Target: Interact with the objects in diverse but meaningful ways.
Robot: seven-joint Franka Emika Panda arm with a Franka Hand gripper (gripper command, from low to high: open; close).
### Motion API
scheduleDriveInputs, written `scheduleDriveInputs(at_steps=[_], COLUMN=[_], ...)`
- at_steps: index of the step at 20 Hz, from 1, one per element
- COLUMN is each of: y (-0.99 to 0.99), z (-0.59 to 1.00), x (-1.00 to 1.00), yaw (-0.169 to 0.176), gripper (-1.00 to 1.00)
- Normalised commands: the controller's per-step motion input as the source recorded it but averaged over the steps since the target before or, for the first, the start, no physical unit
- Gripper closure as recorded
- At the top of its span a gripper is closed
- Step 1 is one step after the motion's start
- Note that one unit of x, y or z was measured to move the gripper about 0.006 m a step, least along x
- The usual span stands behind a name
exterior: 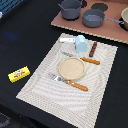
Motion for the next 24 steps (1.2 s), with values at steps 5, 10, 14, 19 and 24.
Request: scheduleDriveInputs(at_steps=[5, 10, 14, 19, 24], y=[-0.05, -0.18, -0.25, -0.13, -0.16], z=[-0.09, -0.16, -0.18, -0.09, -0.03], x=[0.10, 0.50, 0.70, 0.97, 0.98], yaw=[-0.004, -0.054, -0.050, -0.014, 0.000], gripper=[-1.00, -1.00, -1.00, -1.00, -1.00])
